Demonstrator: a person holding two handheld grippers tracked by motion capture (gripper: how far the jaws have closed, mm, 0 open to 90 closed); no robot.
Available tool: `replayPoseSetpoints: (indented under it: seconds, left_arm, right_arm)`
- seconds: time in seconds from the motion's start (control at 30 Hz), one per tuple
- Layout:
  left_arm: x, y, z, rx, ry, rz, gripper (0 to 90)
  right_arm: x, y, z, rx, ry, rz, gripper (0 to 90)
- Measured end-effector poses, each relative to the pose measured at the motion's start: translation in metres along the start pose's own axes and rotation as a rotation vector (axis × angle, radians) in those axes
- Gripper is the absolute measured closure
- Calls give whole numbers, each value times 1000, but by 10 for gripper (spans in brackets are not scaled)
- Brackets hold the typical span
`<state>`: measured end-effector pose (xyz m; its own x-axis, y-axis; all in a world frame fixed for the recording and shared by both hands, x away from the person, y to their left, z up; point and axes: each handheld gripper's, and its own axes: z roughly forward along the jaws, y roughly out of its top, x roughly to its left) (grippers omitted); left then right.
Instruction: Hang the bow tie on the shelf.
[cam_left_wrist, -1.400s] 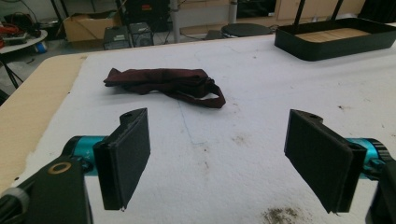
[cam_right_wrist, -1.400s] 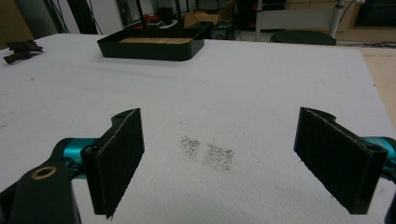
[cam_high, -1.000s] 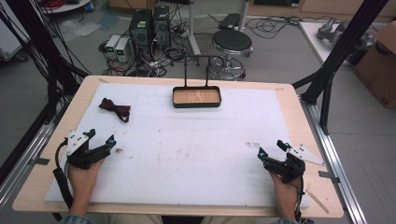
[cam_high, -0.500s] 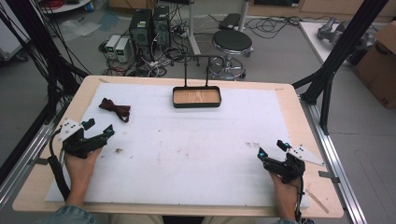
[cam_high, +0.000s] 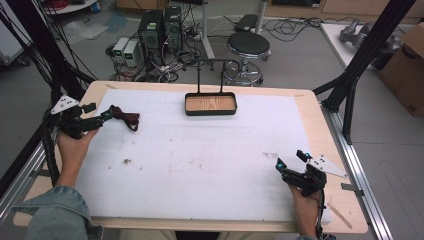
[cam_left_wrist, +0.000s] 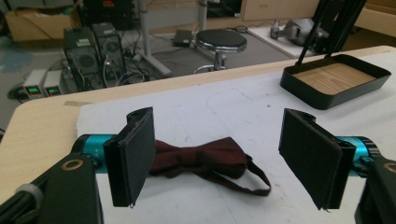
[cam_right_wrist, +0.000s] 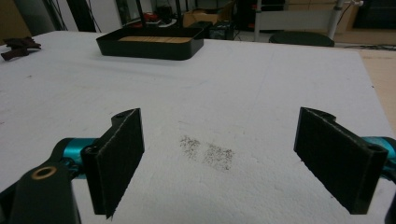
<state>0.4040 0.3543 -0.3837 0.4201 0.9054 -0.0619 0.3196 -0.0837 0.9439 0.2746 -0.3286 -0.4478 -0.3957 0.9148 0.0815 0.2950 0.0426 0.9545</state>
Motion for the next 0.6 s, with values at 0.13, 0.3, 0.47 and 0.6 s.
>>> replayPoseSetpoints:
  seconds: [0.13, 0.3, 0.47, 0.6]
  left_arm:
    - [9, 6, 19, 64, 9, 0, 292]
    - [12, 6, 41, 143, 18, 68, 362]
    - [24, 0, 55, 186, 1, 73, 385]
    - [30, -6, 62, 221, 12, 124, 409]
  right_arm:
    - [0, 0, 0, 1, 0, 0, 151]
    - [0, 0, 0, 1, 3, 1, 151]
    - [0, 0, 0, 1, 5, 0, 150]
    - [0, 0, 0, 1, 6, 0, 150]
